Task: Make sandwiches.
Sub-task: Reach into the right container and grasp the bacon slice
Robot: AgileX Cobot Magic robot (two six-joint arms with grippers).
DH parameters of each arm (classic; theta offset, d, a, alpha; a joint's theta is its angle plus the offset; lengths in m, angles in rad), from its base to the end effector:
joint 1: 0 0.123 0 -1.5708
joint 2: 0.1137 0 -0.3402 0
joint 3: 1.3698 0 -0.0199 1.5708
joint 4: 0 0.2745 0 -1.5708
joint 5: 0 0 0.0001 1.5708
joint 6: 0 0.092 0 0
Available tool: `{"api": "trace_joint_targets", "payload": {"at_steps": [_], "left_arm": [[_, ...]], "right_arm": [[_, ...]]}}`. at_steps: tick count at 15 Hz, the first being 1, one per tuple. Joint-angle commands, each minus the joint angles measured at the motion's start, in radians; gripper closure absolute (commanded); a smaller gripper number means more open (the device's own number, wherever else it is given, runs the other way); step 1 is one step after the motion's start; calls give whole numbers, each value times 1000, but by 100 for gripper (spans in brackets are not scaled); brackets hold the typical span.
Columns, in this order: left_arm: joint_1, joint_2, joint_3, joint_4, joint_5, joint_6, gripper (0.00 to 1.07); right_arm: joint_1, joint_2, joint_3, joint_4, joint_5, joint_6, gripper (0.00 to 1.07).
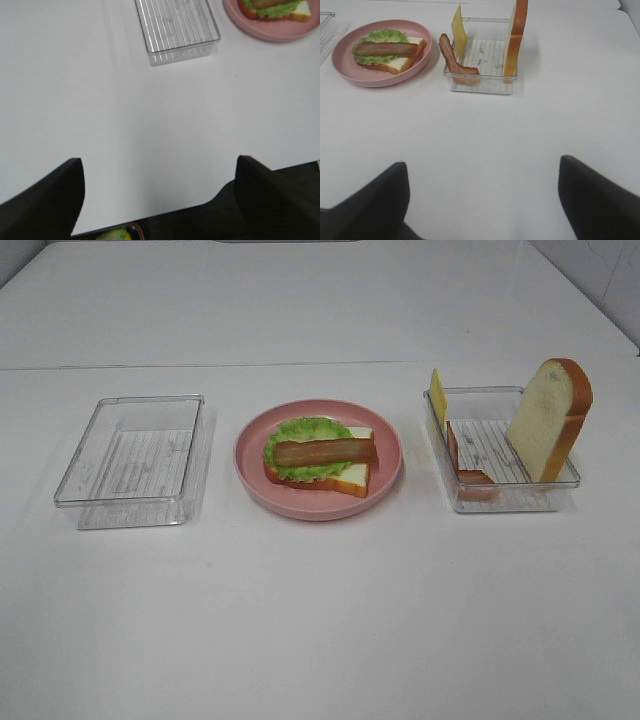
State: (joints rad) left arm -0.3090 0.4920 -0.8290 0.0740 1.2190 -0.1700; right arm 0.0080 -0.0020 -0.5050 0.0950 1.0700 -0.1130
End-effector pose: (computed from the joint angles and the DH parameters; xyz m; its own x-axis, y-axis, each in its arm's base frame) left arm 0.0272 -0.0020 0.3823 -0.7092 0.0756 -0.7009 0.1566 0.9863 -0.0520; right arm -0.0403 0.0073 0.2892 -0.4497 -0.0706 -0.8904 -0.1125 0.9934 -0.0220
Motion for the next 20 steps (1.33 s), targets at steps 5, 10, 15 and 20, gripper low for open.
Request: {"api": "trace_joint_targets", "payload": {"at_steps": [5, 10, 15, 20], "left_arm": [[-4, -413, 193, -21, -132, 139, 28], [-4, -518, 261, -91, -128, 162, 28], [-4, -521, 331, -112, -175, 187, 28], [-4, -521, 331, -112, -174, 187, 28]], "right_arm": [[-6, -15, 2, 4, -9, -5, 30], [-6, -7, 2, -5, -9, -5, 30], [-6, 173, -8, -20, -23, -5, 30], [-6, 493, -73, -11, -170, -5, 31]]}}
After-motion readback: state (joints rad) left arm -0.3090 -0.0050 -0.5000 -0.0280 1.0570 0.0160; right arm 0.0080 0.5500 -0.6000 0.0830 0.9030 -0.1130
